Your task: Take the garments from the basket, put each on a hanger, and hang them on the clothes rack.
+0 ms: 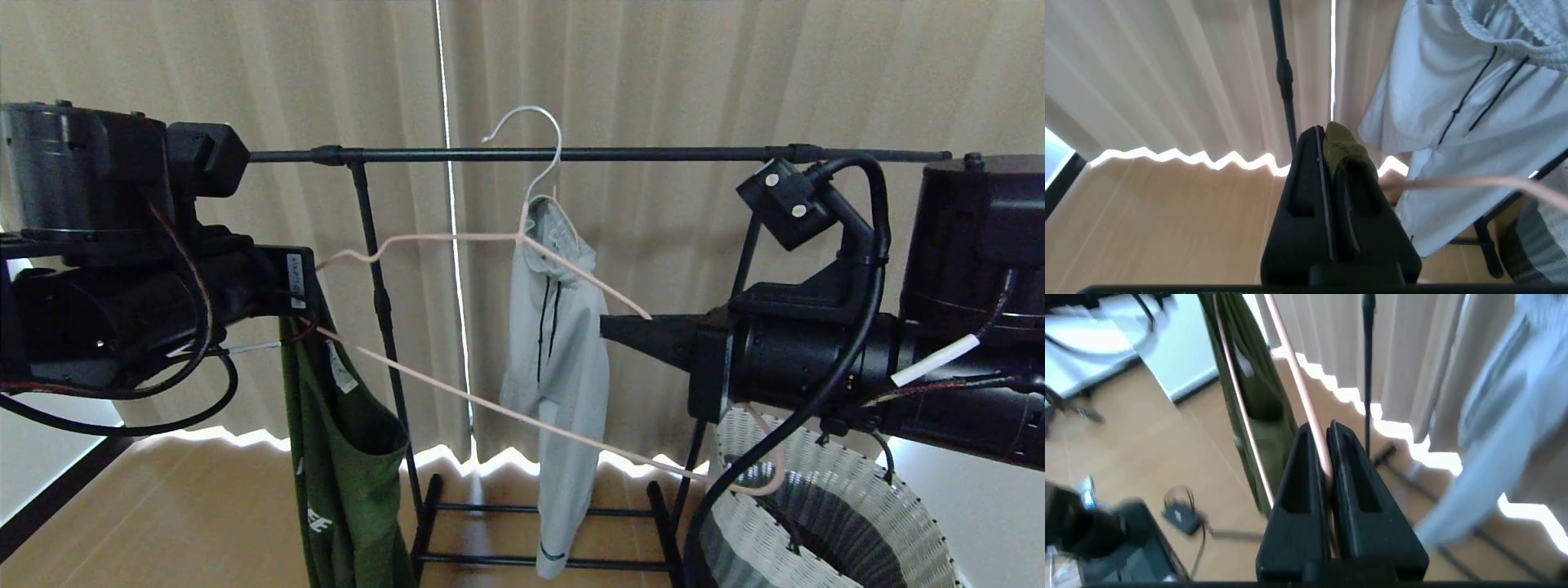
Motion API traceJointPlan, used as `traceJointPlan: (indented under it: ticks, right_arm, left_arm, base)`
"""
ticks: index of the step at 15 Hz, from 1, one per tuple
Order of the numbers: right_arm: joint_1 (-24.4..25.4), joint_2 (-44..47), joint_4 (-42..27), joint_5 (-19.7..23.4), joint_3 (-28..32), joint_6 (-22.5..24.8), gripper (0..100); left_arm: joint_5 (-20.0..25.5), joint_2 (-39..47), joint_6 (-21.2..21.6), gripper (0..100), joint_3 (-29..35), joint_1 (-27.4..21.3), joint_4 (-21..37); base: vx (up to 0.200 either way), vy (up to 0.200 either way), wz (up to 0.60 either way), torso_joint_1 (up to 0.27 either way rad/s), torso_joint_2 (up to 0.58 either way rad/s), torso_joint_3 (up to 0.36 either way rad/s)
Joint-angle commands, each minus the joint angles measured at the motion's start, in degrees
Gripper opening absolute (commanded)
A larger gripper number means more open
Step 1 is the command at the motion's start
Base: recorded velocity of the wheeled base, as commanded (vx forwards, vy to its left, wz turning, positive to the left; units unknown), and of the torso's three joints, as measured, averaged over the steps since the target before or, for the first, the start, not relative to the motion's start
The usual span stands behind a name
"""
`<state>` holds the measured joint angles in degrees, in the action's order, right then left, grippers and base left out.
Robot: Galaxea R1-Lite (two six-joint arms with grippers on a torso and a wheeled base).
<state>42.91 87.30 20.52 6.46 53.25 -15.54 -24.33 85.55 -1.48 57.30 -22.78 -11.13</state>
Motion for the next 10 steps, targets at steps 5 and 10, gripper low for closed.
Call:
traceJointPlan:
  ticks: [5, 10]
  right_arm:
    - [1.6, 2.8, 1.3, -1.8, -0.1, -0.7, 0]
    - [7.2, 9.9, 6.2, -11.1, 1.3, -0.6, 0]
  left_arm:
    - [-1.2, 0.5, 0.0, 0, -0.1, 0.1, 0.0]
    - [-2.1, 0.1, 0.0, 0, 0.1, 0.2, 0.0]
  base:
    - [0.000, 0.000, 0.00, 0.000, 0.00, 0.000]
    - [0.000, 0.000, 0.00, 0.000, 0.00, 0.000]
